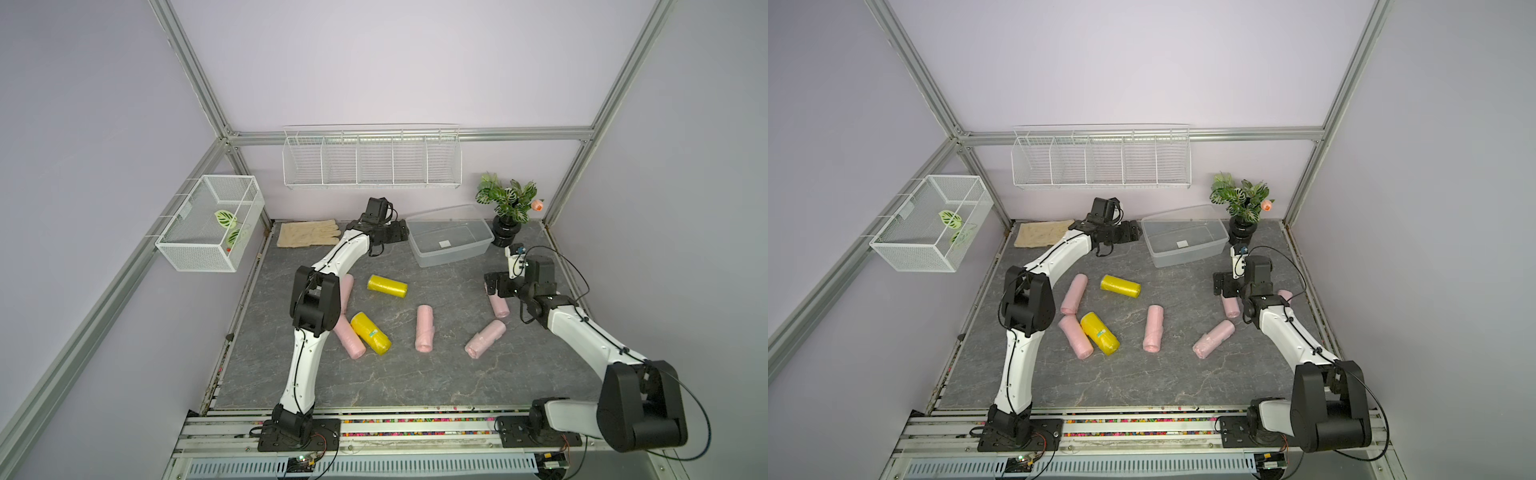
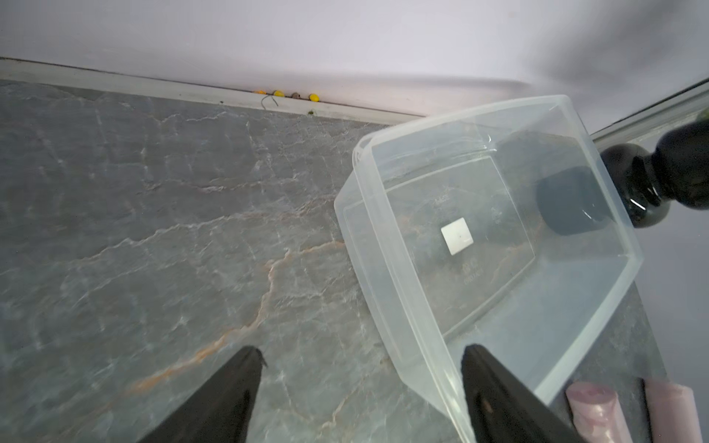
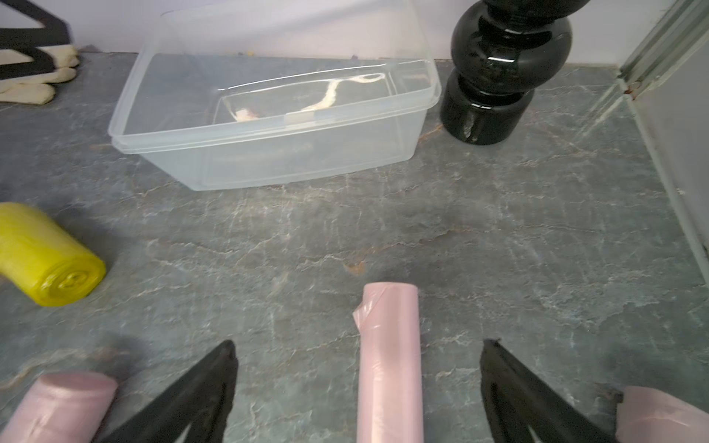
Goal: Put the roll of trash bags into the storage box
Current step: Move the storage box to the center of the board.
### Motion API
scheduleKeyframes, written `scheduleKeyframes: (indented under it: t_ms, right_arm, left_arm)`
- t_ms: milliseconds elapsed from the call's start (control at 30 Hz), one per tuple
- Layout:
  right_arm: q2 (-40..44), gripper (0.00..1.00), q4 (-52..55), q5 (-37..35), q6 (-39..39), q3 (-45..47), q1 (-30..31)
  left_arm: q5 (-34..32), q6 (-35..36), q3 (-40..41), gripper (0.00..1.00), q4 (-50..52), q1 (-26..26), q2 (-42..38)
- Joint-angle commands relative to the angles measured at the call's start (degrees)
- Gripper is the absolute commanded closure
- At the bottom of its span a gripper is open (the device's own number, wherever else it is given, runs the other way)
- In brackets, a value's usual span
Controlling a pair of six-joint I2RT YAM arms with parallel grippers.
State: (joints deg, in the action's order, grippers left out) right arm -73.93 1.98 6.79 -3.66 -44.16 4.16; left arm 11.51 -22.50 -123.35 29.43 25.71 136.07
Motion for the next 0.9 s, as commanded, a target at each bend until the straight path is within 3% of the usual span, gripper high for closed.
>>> scheduleKeyframes:
  t_ms: [0,333,867]
  right_arm:
    - [3.21,0.01,2.83,3.43,-1.11,1.73,0.32]
    - [5.55,0.01,5.14,2.35,0.15,4.44,0.32]
    - [4.84,0.01,8.77,7.7,0.36,2.19,0.45]
  left_arm:
    - [1.18,-1.04,-6.83,0.14,5.09,1.57,3.67]
    - [-0.52,0.77,-8.99,0.14,1.73,4.43,7.04]
    - [-5.8,2.64,-11.22,0.19,8.94,5.24,10.1]
